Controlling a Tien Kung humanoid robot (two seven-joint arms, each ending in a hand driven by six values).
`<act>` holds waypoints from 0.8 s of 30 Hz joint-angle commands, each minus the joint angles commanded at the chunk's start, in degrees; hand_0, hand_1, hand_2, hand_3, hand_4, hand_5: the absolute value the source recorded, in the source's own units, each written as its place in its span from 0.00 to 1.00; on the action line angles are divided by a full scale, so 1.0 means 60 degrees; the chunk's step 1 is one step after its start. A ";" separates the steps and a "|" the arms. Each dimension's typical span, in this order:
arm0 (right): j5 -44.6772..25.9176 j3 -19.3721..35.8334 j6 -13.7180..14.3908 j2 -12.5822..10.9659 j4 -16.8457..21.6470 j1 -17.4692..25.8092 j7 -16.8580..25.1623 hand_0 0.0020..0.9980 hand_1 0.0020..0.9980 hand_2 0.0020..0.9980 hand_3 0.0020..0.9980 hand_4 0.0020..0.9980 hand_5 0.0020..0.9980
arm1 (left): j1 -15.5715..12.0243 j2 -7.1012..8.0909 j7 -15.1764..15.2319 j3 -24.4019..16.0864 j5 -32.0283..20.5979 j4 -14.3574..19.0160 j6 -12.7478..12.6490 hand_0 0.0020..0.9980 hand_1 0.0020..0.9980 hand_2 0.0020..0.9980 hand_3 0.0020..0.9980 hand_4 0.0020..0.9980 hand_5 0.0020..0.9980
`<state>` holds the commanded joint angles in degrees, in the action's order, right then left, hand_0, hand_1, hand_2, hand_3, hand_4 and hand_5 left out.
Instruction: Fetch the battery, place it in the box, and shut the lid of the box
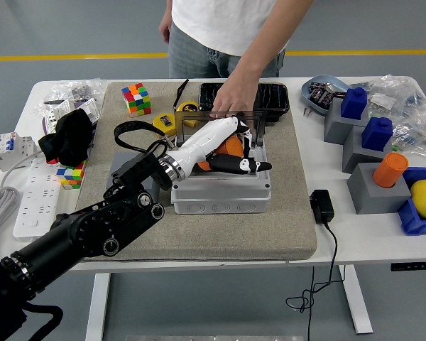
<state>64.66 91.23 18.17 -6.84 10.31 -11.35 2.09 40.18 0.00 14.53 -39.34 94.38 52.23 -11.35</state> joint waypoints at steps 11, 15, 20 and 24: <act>0.0004 -0.0001 0.0002 -0.0007 0.0000 -0.0007 -0.0016 0.86 0.81 0.76 0.79 1.00 1.00 | -0.0004 0.0000 0.0171 -0.0042 0.0334 -0.0247 -0.0170 0.06 0.00 0.00 0.00 0.99 0.60; -0.0071 -0.0061 0.0009 -0.0006 0.0000 -0.0017 0.0006 0.86 0.81 0.76 0.79 1.00 1.00 | -0.0027 0.0000 0.0264 -0.0012 0.0350 -0.0430 -0.0145 0.08 0.00 0.02 0.01 1.00 0.61; -0.0082 -0.0073 0.0007 -0.0001 0.0000 -0.0010 0.0001 0.86 0.81 0.76 0.79 1.00 1.00 | -0.0053 0.0000 0.0318 0.0018 0.0391 -0.0575 -0.0125 0.09 0.00 0.03 0.02 1.00 0.62; -0.0100 -0.0093 0.0001 -0.0007 0.0000 -0.0007 -0.0007 0.86 0.81 0.76 0.79 1.00 1.00 | -0.0061 0.0000 0.0316 0.0001 0.0479 -0.0550 -0.0068 0.11 0.03 0.05 0.04 1.00 0.62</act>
<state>64.06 90.67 18.18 -6.89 10.31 -11.40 2.05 39.81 0.00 16.43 -39.33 97.25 48.93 -11.76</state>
